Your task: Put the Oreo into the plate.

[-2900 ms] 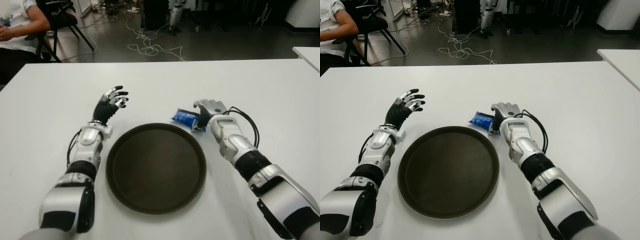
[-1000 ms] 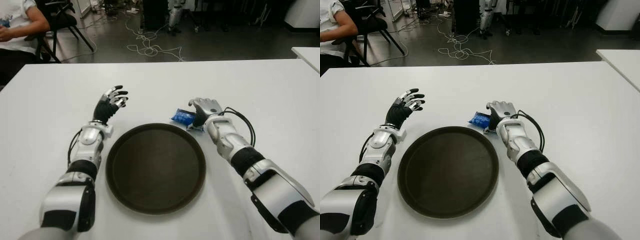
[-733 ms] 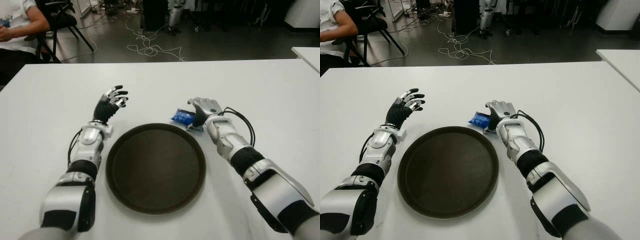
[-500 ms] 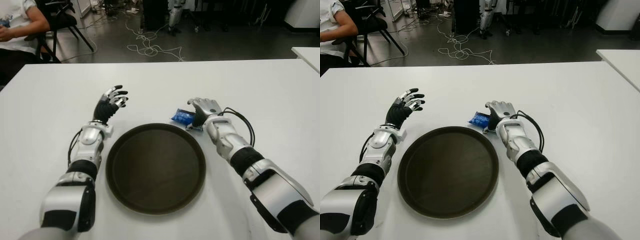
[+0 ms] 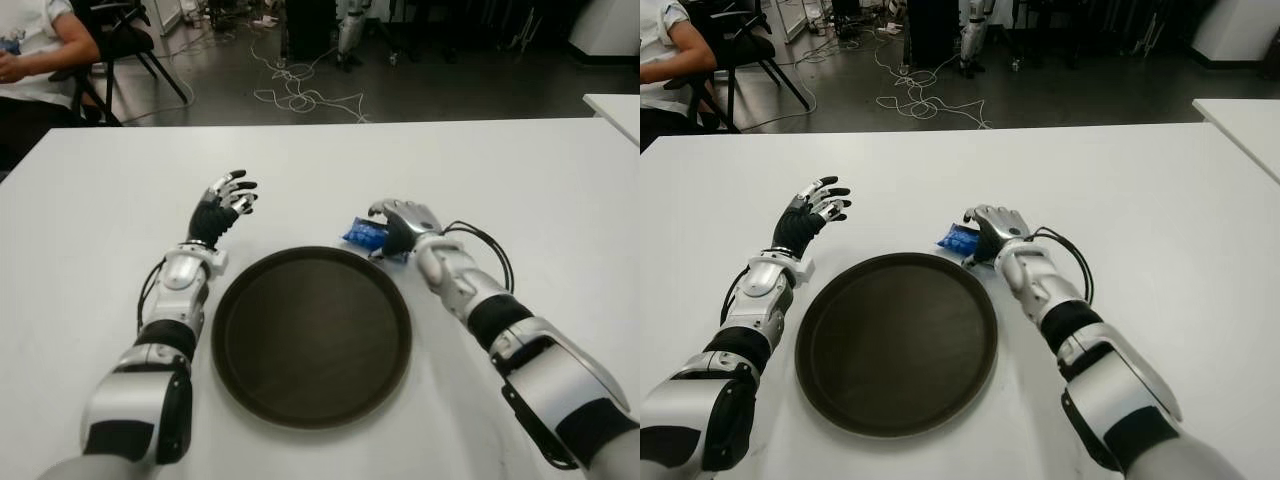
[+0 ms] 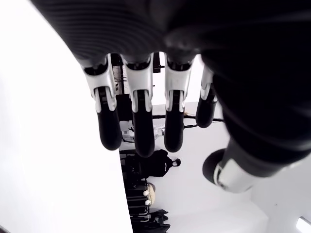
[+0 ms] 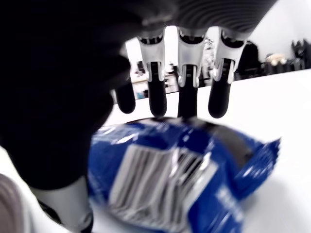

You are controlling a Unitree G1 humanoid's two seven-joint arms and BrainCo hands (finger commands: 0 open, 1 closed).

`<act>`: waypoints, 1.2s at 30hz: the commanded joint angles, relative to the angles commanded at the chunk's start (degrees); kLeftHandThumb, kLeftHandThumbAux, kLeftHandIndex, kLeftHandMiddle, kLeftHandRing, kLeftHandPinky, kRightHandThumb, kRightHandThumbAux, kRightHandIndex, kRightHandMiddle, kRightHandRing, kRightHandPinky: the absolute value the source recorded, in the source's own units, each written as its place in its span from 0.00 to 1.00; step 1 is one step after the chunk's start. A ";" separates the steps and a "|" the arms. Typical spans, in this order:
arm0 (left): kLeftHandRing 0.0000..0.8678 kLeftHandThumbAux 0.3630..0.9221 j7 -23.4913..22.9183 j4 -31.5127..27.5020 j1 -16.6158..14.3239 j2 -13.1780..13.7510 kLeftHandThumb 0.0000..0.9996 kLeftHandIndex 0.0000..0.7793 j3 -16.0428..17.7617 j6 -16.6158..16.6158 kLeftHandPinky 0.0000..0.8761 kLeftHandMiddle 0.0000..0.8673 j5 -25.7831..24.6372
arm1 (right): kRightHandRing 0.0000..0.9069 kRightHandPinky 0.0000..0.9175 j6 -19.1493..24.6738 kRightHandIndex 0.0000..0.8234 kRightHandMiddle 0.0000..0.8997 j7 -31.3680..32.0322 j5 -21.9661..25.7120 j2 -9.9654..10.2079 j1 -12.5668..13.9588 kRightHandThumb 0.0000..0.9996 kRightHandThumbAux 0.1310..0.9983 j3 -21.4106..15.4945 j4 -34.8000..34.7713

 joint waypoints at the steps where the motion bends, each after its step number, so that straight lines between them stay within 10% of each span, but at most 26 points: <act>1: 0.30 0.58 0.02 -0.01 -0.01 0.02 0.06 0.23 -0.04 0.07 0.32 0.31 0.04 | 0.40 0.38 -0.94 0.41 0.37 0.18 0.30 -0.05 -0.21 0.00 0.77 -0.15 0.60; 36: 0.30 0.56 0.39 -1.15 0.63 -0.38 0.06 0.24 -0.11 -0.23 0.33 0.31 0.04 | 0.22 0.22 -7.75 0.29 0.23 -2.98 0.47 -1.07 -3.11 0.00 0.77 -0.15 8.55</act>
